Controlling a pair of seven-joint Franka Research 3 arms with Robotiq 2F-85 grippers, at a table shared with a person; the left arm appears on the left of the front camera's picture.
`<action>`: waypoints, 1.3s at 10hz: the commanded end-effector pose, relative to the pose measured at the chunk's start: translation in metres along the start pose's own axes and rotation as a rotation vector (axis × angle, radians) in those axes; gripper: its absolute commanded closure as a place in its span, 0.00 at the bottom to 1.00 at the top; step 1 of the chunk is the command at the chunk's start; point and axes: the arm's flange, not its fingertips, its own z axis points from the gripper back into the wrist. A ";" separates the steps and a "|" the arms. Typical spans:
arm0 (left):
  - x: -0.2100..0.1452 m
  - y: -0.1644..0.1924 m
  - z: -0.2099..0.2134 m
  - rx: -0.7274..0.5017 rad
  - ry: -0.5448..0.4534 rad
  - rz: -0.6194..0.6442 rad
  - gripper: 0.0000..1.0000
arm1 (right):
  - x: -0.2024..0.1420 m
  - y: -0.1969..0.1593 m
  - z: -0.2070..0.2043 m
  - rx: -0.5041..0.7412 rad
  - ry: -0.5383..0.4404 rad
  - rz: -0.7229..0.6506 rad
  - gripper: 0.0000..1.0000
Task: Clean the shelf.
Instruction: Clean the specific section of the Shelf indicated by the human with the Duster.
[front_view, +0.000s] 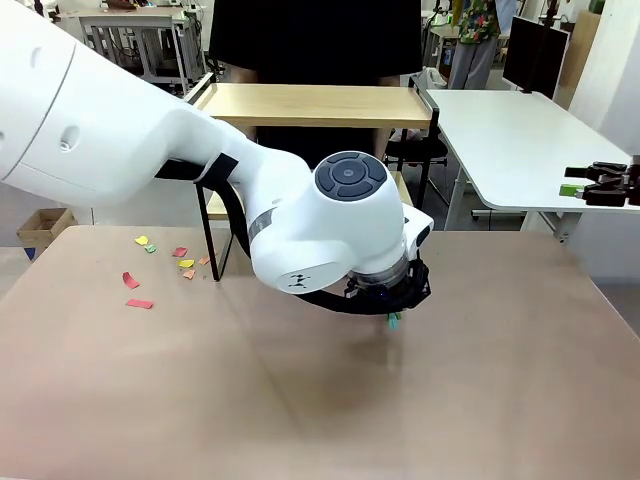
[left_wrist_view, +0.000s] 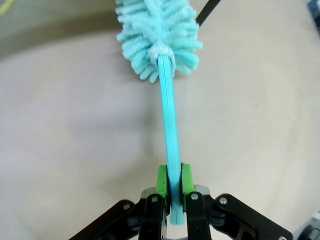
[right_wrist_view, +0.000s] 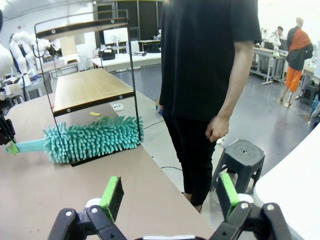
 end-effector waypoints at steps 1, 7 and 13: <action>0.003 0.010 0.003 0.033 0.001 0.009 0.86 | 0.003 0.001 -0.001 0.003 -0.001 0.005 0.00; 0.022 0.091 0.038 0.169 0.016 0.074 0.86 | 0.003 0.001 -0.001 0.003 -0.001 0.005 0.00; 0.013 0.193 0.081 0.432 -0.037 0.110 0.86 | 0.003 0.001 -0.001 0.003 -0.001 0.005 0.00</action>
